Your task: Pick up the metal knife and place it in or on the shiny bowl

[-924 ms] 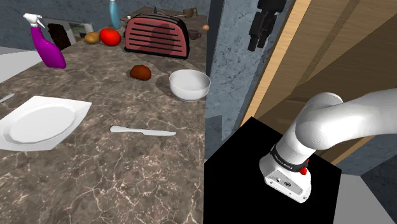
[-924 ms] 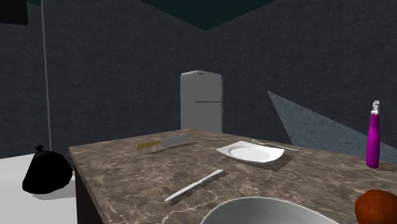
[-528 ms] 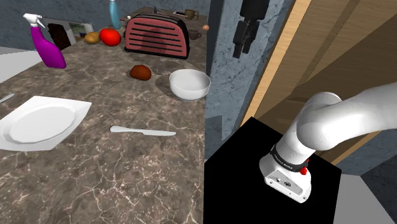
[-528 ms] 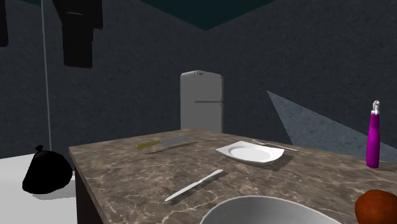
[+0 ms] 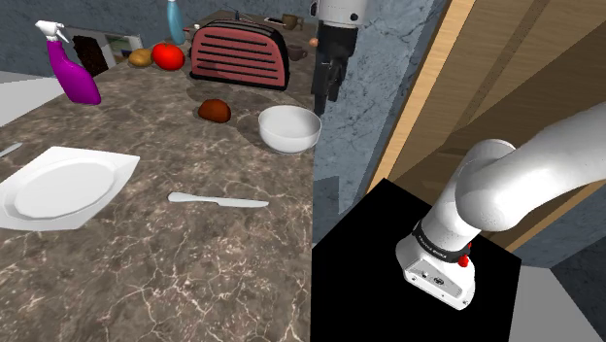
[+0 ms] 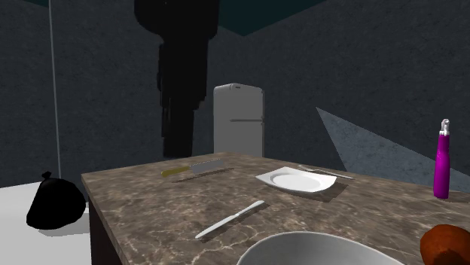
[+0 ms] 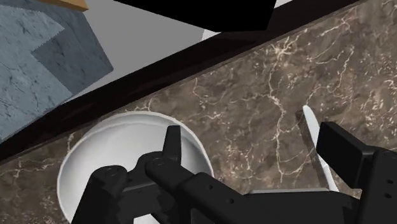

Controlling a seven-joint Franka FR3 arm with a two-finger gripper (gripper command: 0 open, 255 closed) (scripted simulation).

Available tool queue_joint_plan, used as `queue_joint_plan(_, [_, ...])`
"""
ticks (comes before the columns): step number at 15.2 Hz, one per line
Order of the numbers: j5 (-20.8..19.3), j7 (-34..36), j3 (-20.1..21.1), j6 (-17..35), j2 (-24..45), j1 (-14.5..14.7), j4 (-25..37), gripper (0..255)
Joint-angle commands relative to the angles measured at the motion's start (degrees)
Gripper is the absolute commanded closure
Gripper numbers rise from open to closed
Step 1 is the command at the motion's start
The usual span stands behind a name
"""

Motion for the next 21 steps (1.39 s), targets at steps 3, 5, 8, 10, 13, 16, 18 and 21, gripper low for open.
queue_joint_plan(3, [0.26, -0.15, 2.94, 5.01, 6.5, 1.9, 1.45, 0])
queue_joint_plan(5, [0.14, -0.07, 4.42, 7.24, 9.85, 2.78, 2.51, 0])
queue_joint_plan(8, [-0.41, 0.22, 6.61, 10.34, 15.04, 4.05, 4.47, 0])
queue_joint_plan(10, [-1.06, 0.53, 8.03, 12.22, 18.6, 4.89, 6.02, 0])
queue_joint_plan(13, [-2.47, 1.18, 10.04, 14.73, 24.07, 6.17, 8.7, 0])
queue_joint_plan(16, [-4.4, 2.06, 11.84, 16.84, 29.68, 7.59, 11.8, 0])
queue_joint_plan(18, [-5.95, 2.74, 12.87, 18.0, 33.49, 8.66, 14.1, 0])
queue_joint_plan(21, [-8.57, 3.81, 14.13, 19.34, 39.29, 10.52, 17.9, 0])
